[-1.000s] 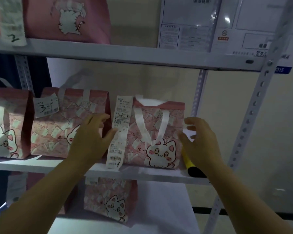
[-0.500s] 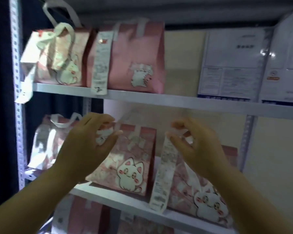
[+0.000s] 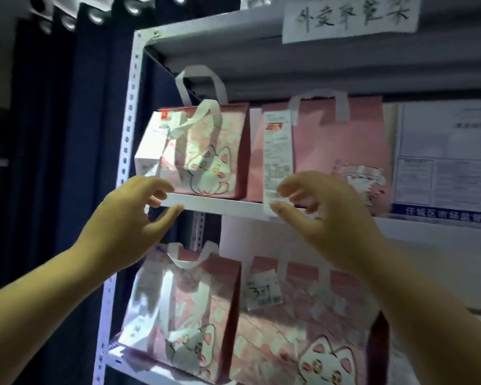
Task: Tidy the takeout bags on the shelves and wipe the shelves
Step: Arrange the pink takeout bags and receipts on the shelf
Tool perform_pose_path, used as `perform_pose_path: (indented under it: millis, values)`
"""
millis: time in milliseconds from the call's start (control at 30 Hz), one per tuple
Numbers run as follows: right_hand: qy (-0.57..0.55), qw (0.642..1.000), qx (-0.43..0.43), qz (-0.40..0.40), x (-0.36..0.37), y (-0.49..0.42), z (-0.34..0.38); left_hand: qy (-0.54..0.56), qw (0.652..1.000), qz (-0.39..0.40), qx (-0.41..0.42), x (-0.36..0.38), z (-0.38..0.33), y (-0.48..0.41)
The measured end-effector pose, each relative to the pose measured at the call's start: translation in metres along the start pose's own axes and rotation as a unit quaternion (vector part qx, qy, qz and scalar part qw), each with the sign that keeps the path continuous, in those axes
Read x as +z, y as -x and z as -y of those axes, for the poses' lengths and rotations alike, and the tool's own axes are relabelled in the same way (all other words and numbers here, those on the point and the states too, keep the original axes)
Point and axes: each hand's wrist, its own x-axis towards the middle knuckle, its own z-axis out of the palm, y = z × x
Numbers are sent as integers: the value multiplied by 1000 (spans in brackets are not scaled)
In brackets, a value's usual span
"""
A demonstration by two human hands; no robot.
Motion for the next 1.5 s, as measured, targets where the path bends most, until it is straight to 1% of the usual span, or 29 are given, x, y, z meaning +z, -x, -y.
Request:
perform_pose_path:
  millis: [100, 200, 333, 600, 767, 933, 1000, 1100, 1167, 1300, 1500]
  values:
    - [15, 1000, 12, -15, 36, -24, 15, 5, 1000, 1, -29, -1, 50, -7]
    - [44, 998, 39, -22, 71, -47, 21, 1, 998, 24, -55, 6, 97, -15]
    - [92, 992, 82, -15, 107, -75, 17, -8, 996, 47, -77, 21, 140, -34]
    - [144, 973, 176, 23, 140, -123, 12, 5, 991, 62, -120, 41, 168, -91]
    - [189, 957, 215, 47, 147, -139, 13, -24, 988, 108, -107, 52, 177, -111]
    - [227, 935, 260, 83, 150, -142, 7, -20, 990, 99, -95, 54, 181, -111]
    - [227, 934, 260, 93, 151, -140, 5, 1, 991, 94, -94, 54, 180, -108]
    - [223, 940, 249, 75, 152, -139, 3, 25, 993, 79, -83, 53, 180, -105]
    - [217, 946, 237, 49, 150, -138, 4, 41, 995, 60, -71, 50, 180, -101]
    - [172, 967, 184, -37, 140, -129, 13, 64, 997, 18, -51, 34, 175, -94]
    - [135, 979, 125, -90, 112, -115, 36, 77, 996, -50, -24, -14, 143, -86]
